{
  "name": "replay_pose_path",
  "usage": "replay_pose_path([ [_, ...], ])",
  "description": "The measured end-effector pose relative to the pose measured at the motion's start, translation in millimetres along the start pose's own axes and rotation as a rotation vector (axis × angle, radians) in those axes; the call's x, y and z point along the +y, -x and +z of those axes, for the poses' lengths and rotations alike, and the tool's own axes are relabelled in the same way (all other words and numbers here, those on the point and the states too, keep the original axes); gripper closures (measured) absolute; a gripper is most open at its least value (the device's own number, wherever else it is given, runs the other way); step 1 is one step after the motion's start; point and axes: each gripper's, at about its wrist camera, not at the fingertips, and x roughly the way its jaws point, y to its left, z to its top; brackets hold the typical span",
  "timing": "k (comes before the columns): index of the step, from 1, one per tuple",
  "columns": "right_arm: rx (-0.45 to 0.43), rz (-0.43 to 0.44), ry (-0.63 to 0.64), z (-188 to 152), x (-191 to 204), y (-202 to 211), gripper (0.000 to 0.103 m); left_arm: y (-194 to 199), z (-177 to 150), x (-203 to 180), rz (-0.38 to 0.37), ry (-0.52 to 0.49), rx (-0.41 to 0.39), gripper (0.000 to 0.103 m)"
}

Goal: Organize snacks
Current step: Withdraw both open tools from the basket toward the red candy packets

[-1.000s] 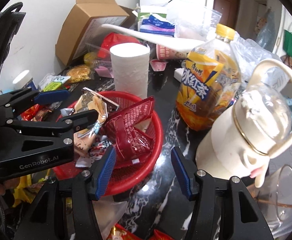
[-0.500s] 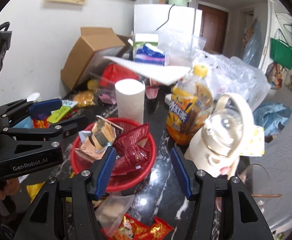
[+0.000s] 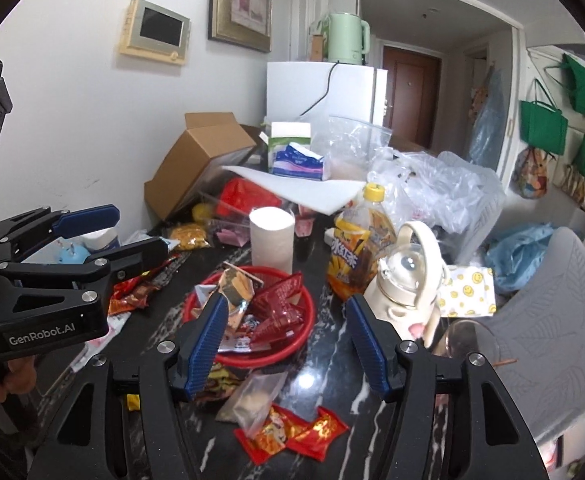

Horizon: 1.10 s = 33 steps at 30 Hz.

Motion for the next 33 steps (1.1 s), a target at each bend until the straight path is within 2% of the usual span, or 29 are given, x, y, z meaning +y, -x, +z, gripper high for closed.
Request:
replay_pose_path([
  [6, 0.006, 0.009, -0.025, -20.6, 4.2, 16.5, 0.039, 15.9, -18.4, -10.3, -0.025, -0.022, 0.009, 0.028],
  [15, 0.085, 0.009, -0.025, -68.5, 13.2, 14.4, 0.039, 18.4, -62.7, -23.5, -0.040, -0.029, 0.055, 0.028],
  [17, 0.097, 0.013, -0.025, -78.1, 15.5, 14.3, 0.039, 16.8, -73.3, -25.0, -0.063, -0.016, 0.064, 0.028],
  [23, 0.144, 0.054, -0.052, -107.2, 19.5, 6.2, 0.039, 2.1, -102.9, -29.7, -0.123, 0.006, 0.149, 0.028],
  [33, 0.227, 0.070, -0.072, -146.8, 17.7, -13.8, 0.039, -23.0, -143.3, -33.9, -0.158, 0.073, 0.259, 0.028],
])
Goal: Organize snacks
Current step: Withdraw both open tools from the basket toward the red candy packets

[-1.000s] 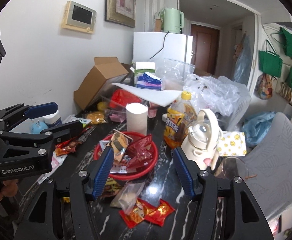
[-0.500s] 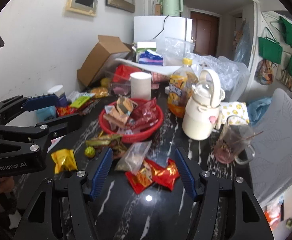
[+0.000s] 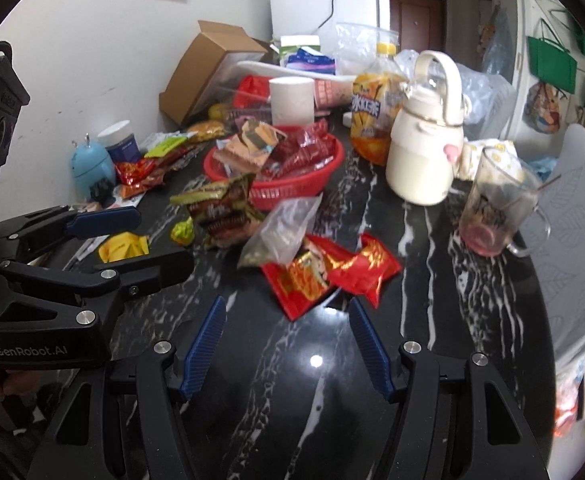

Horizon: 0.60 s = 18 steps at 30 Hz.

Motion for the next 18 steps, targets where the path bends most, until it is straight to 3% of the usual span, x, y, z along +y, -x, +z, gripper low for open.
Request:
replay_pose_path([
  [11, 0.099, -0.038, -0.058, -18.8, -29.4, -33.5, 0.039, -31.8, -14.3, 3.0, 0.036, 0.049, 0.051, 0.028],
  [18, 0.090, -0.021, -0.123, 4.0, -55.1, -42.7, 0.039, -40.4, -4.1, 4.4, 0.035, 0.047, 0.034, 0.028],
])
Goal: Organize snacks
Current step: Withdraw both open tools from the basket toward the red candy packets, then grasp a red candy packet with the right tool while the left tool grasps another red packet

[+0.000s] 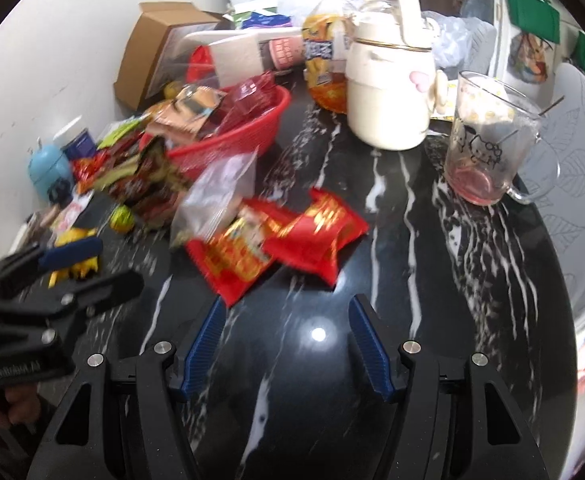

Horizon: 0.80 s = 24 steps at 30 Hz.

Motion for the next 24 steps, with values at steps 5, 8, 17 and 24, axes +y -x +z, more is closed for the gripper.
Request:
replay_pose_path([
  [5, 0.004, 0.005, -0.022, 21.8, -9.9, -15.4, 0.039, -7.8, 4.0, -3.9, -0.001, -0.036, 0.007, 0.028],
  [8, 0.023, 0.023, -0.042, 32.1, -14.0, -27.9, 0.039, -11.7, 7.5, -4.8, -0.017, -0.044, 0.013, 0.028],
  [17, 0.054, -0.002, -0.010, 37.4, -13.1, -51.8, 0.055, -17.7, 14.4, -11.0, -0.038, -0.089, 0.011, 0.028],
  [24, 0.050, 0.015, -0.033, 26.4, -26.0, -40.5, 0.070, -27.1, 20.0, -25.9, -0.055, -0.143, 0.032, 0.028],
])
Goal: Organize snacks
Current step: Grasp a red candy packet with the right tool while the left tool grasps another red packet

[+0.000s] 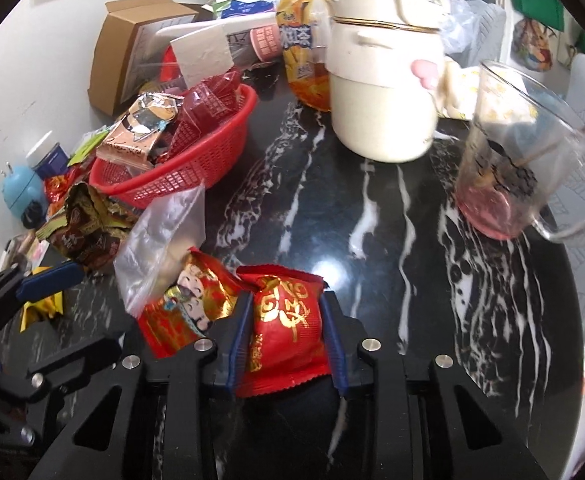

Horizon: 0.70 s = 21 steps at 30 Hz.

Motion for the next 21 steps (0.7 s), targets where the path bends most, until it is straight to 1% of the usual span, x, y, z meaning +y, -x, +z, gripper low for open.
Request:
replay_pose_path([
  [7, -0.008, -0.032, -0.038, -15.0, -17.2, 16.7, 0.070, -10.6, 7.6, -16.2, -0.059, -0.061, -0.005, 0.028],
  [10, -0.017, -0.031, -0.063, -20.1, -24.9, 22.1, 0.070, -21.2, 10.7, -25.0, -0.099, -0.104, 0.035, 0.028],
  [12, -0.020, -0.019, -0.080, -23.3, -29.8, 23.4, 0.069, -32.6, 12.6, -28.1, -0.086, -0.124, 0.074, 0.028],
  [15, -0.022, -0.015, -0.100, -26.7, -32.7, 25.0, 0.069, -44.6, 15.0, -26.4, -0.116, -0.103, 0.117, 0.028],
  [17, -0.025, -0.019, -0.103, -28.3, -32.9, 26.3, 0.069, -49.3, 15.1, -27.2, -0.106, -0.100, 0.128, 0.029],
  [18, -0.026, -0.021, -0.105, -29.3, -33.2, 27.0, 0.068, -51.3, 14.7, -27.7, -0.099, -0.101, 0.132, 0.041],
  [19, -0.028, -0.021, -0.108, -30.7, -33.5, 27.5, 0.068, -53.6, 13.5, -29.4, -0.073, -0.110, 0.136, 0.047],
  [20, -0.029, -0.020, -0.110, -31.5, -33.7, 27.6, 0.068, -53.5, 12.7, -32.4, -0.034, -0.136, 0.131, 0.058],
  [21, -0.029, -0.021, -0.105, -32.2, -32.9, 27.9, 0.068, -52.7, 12.8, -34.8, -0.030, -0.152, 0.127, 0.064],
])
